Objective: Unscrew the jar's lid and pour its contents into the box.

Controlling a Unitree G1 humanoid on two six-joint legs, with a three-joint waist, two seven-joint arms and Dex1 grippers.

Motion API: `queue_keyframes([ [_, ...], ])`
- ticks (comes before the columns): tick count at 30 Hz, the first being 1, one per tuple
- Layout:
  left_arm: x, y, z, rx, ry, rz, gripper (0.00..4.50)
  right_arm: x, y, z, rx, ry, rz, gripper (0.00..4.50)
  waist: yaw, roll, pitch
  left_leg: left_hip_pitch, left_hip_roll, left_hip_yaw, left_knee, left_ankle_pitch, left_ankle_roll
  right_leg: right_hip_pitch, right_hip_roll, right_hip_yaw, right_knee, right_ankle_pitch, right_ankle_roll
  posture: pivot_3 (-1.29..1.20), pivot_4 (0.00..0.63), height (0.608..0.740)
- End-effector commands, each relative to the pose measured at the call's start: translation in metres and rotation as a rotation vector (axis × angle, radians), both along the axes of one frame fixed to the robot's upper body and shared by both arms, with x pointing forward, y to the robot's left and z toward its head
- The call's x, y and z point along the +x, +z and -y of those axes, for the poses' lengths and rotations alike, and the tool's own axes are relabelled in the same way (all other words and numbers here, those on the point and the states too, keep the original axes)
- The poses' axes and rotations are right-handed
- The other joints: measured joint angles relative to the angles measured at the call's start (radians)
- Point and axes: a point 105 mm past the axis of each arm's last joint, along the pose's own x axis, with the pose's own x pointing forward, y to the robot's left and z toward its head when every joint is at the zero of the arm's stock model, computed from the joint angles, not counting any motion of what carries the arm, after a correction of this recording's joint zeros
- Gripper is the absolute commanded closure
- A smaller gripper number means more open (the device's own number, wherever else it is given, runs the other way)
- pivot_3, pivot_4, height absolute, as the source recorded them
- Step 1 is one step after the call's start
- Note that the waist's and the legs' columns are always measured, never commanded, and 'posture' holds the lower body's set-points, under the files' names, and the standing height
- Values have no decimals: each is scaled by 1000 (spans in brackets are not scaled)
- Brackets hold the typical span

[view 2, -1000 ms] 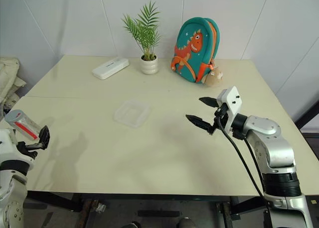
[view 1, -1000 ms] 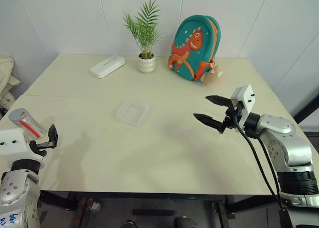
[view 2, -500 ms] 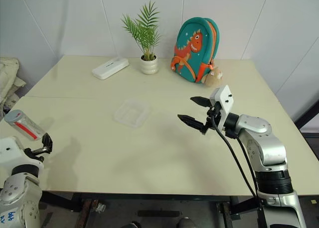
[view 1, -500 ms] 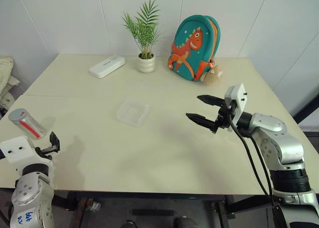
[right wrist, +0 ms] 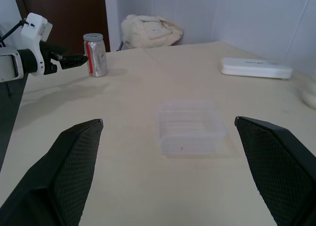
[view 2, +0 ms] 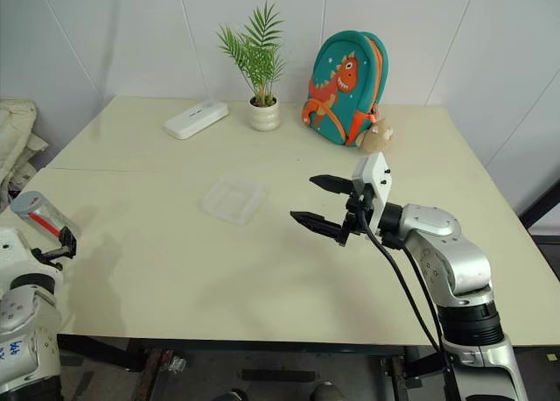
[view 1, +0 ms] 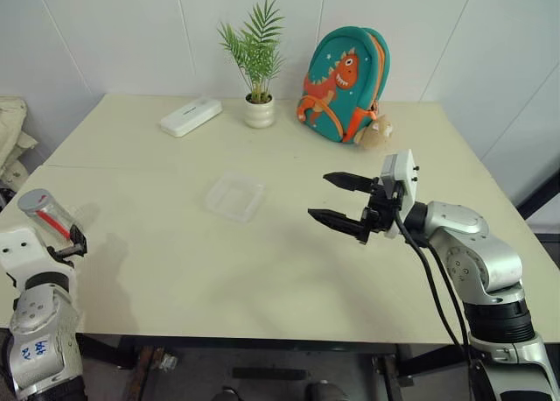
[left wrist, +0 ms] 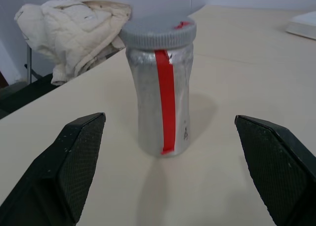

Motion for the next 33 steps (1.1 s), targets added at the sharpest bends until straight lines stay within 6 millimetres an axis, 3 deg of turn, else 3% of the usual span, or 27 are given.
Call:
queue_keyframes([
  [1,3,5,-13,11,26,9,26,0,9,-4,17,11,46,0,-3,0,0,0,0,0,0,0,0,0,0,0,0,0,0,0,150,740],
  [24,45,23,-36,65,-18,21,26,15,9,-8,14,-17,75,0,-2,0,0,0,0,0,0,0,0,-1,0,-1,2,0,0,0,150,740],
  [33,50,24,-40,78,-18,25,26,18,8,-7,14,-36,79,0,-3,0,0,0,0,0,0,0,0,-2,-1,-1,3,0,0,0,150,740],
])
